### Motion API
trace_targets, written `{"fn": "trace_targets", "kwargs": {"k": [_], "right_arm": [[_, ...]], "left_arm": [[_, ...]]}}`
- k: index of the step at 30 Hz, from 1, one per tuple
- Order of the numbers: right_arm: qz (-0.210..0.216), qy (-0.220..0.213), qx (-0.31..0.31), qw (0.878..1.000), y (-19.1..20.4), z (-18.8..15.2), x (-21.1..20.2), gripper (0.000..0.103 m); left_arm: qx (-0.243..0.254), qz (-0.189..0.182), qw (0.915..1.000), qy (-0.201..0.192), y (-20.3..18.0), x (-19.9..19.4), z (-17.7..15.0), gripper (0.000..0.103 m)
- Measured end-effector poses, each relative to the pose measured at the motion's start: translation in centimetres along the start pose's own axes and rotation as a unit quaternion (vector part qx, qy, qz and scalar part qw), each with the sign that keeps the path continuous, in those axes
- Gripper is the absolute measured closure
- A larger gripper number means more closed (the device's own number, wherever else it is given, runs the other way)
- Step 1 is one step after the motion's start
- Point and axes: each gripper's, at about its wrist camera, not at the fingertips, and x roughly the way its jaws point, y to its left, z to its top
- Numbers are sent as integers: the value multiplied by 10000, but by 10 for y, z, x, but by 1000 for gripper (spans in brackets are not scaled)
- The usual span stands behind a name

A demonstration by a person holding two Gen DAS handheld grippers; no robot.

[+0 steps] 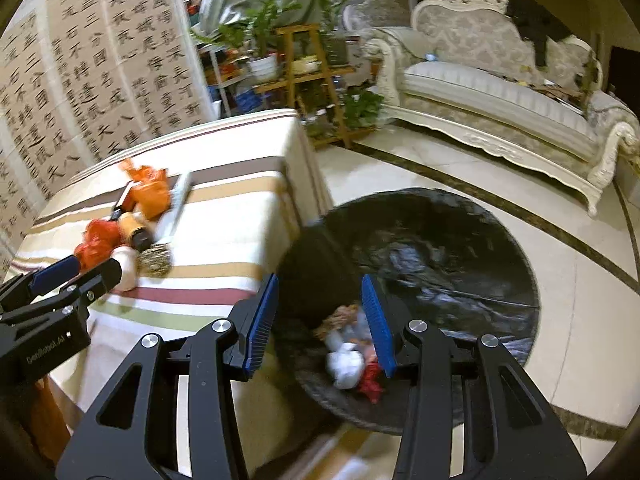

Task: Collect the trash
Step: 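Grasp the brass wire scrubber with the right gripper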

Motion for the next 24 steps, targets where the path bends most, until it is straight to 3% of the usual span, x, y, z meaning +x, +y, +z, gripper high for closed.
{"fn": "trace_targets", "kwargs": {"k": [12,24], "right_arm": [[463,170,-650,9967,68,5,14,61],[601,378,-1046,9920,110,21,35,62]], "left_arm": [[-495,477,9976,99,68,0,-13,35],[-461,352,9982,118,79,7,-7,32]]}}
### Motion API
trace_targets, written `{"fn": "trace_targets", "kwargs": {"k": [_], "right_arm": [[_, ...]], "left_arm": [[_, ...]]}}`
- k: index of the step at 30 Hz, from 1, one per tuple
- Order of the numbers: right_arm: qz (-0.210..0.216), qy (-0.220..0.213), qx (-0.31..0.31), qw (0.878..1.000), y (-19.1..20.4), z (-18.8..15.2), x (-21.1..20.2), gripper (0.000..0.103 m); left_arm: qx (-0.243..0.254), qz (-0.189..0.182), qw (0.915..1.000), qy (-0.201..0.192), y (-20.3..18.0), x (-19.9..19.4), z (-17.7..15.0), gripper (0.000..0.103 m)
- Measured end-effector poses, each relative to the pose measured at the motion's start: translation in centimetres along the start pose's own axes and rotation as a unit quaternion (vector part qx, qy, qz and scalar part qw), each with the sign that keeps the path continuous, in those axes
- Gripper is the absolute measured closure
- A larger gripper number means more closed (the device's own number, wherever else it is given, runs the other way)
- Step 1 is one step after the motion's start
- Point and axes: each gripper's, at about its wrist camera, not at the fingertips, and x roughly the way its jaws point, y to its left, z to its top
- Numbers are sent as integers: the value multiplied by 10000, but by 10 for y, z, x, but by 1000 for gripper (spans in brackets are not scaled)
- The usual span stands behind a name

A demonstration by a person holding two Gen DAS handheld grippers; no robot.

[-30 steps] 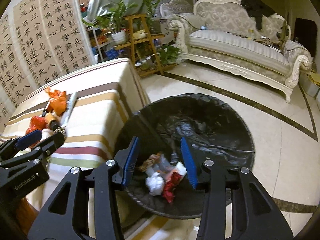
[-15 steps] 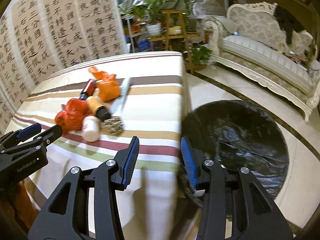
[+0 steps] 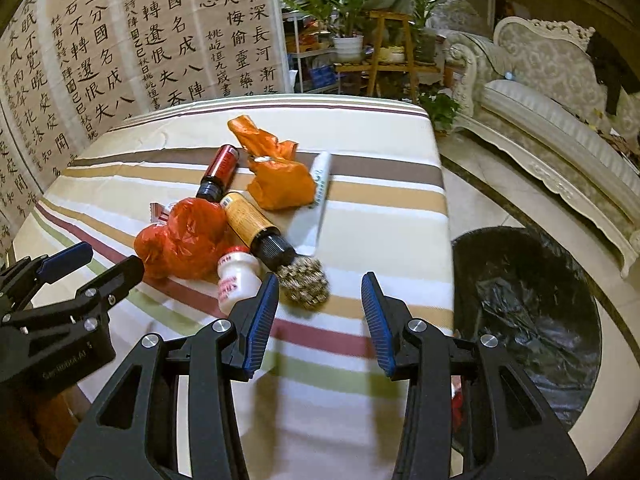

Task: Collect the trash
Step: 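Grasp the brass wire scrubber with the right gripper, then grasp the red plastic bag with left gripper while right holds brass scrubber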

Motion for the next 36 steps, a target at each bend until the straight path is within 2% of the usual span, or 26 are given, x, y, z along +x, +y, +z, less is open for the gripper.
{"fn": "trace_targets", "kwargs": {"k": [5,11,21,25,27,32,36], "right_arm": [[66,199,-60,9998,5,1,10,79],[84,205,-31,9997,3,-1,8,85],[21,145,180,9997,-13,-9,0,86],[44,136,239,9996,-16,-8,1,86],[57,129,263,9996,-17,-8,1,86],[75,123,301,9994,-21,-10,0,86],[74,112,310,9994,-22,-12,-1,86]], "left_arm": [[76,-70,9999,-39,-1,0,4,29],[113,-210,9997,-54,-2,3,10,28],[483,-328,9981,-170,-15,13,19,26],[594,-506,9970,-18,-20,20,18,26],[604,-621,9962,56,-20,22,17,33],[713,-755,9945,114,-27,20,11,66],[733,-778,9942,82,-28,17,6,68]]}}
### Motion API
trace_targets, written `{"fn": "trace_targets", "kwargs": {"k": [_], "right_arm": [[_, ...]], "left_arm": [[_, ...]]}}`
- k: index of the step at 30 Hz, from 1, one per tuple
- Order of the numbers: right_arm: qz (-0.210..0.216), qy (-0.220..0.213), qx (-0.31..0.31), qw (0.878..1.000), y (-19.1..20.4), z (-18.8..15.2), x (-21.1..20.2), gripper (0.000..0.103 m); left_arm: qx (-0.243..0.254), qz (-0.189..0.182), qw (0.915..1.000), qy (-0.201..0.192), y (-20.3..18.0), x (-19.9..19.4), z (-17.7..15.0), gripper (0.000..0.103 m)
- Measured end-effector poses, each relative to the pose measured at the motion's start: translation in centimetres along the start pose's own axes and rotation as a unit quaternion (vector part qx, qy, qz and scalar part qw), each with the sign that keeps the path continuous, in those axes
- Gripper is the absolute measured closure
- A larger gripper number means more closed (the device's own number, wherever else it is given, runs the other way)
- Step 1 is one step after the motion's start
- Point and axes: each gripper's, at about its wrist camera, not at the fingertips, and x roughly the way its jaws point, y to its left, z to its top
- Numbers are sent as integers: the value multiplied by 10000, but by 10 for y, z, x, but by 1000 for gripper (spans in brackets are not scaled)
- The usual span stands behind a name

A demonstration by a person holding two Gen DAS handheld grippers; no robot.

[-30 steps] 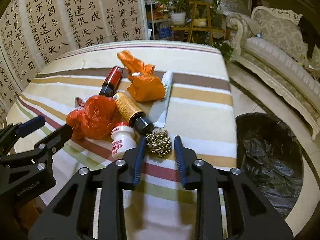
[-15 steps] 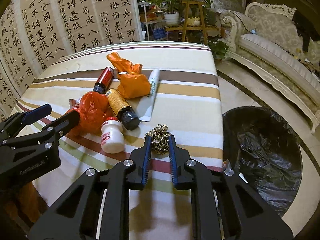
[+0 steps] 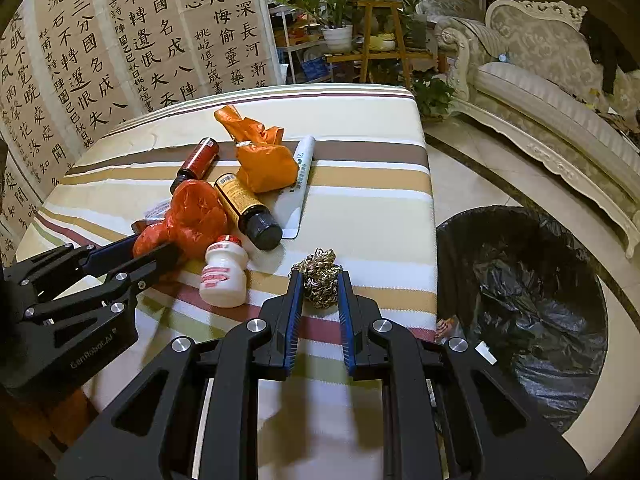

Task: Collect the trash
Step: 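Grasp the red plastic bag with left gripper while right holds brass scrubber, then carry the red bag and brass scrubber over the black bin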

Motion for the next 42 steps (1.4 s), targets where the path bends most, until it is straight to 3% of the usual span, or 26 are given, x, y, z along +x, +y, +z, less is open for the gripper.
{"fn": "trace_targets", "kwargs": {"k": [22,31,42], "right_arm": [[-343,-312,201,9987,-22,-21,-39,86],[-762,-409,466,9952,-56,-36,-57,86],[-1180,-483,854,9881,-99,-52,-72,86]], "left_arm": [[-364,73,9984,-422,-15,-42,-16,70],[-249,-163,9980,-551,-52,-51,-16,70],[170,-529,9976,-423,-117,-32,-13,70]]}}
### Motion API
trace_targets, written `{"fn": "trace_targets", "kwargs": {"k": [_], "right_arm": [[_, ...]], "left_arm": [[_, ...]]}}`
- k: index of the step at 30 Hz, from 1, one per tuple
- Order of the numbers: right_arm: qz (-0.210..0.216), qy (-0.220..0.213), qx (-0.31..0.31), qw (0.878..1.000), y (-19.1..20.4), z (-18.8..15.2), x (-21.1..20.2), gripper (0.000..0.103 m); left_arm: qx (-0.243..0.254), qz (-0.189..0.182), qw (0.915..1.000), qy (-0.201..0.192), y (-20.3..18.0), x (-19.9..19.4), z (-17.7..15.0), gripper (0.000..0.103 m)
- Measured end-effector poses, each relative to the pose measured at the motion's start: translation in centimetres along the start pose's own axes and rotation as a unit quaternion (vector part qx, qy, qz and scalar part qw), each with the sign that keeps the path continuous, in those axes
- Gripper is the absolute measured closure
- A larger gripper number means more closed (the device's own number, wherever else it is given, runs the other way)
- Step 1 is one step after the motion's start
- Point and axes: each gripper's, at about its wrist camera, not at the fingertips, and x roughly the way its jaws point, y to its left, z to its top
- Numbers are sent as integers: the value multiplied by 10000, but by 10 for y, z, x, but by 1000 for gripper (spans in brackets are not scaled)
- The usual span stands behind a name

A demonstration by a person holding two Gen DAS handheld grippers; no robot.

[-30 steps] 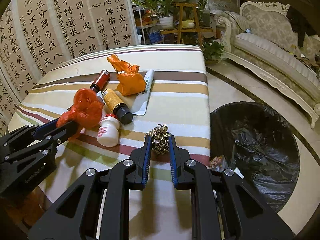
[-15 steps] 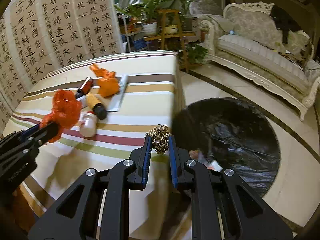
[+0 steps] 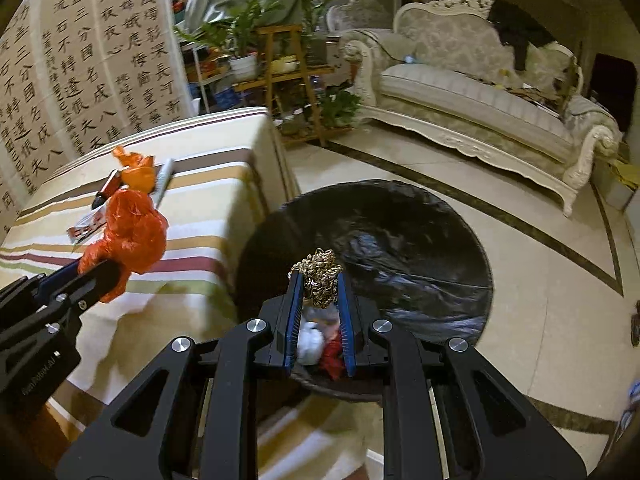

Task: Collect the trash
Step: 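Carry the red bag and brass scrubber over the black bin, then open both grippers to drop the bag and scrubber into the bin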

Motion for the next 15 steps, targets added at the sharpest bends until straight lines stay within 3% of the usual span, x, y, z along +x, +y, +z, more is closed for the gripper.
{"fn": "trace_targets", "kwargs": {"k": [15], "right_arm": [[-80,34,318,9995,-33,0,16,85]], "left_arm": [[397,-49,9990,178,-44,35,10,70]]}}
